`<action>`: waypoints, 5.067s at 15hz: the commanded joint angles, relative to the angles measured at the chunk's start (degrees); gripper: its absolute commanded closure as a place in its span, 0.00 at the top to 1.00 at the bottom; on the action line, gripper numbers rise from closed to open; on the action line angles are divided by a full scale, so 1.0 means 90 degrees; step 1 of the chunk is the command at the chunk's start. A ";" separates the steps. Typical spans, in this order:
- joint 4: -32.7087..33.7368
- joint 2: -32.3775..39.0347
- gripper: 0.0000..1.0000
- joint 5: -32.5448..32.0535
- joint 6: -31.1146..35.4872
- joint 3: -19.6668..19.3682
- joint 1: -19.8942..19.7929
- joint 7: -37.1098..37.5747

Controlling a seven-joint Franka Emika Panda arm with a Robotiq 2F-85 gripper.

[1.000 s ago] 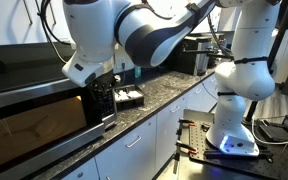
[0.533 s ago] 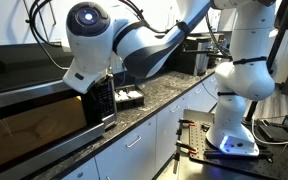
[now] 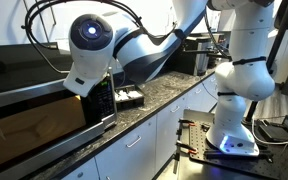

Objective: Close the microwave door

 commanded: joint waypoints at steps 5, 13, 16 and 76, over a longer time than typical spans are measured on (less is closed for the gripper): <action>-0.0104 -0.0171 0.00 -0.0451 -0.0069 -0.0098 -0.0094 -0.0136; -0.0638 -0.0646 0.00 -0.0416 -0.0022 -0.0254 -0.0270 -0.0234; -0.0860 -0.0872 0.00 -0.0412 0.0031 -0.0385 -0.0381 -0.0328; 0.0091 -0.0827 0.00 0.4700 -0.1011 0.0294 0.0115 -0.3040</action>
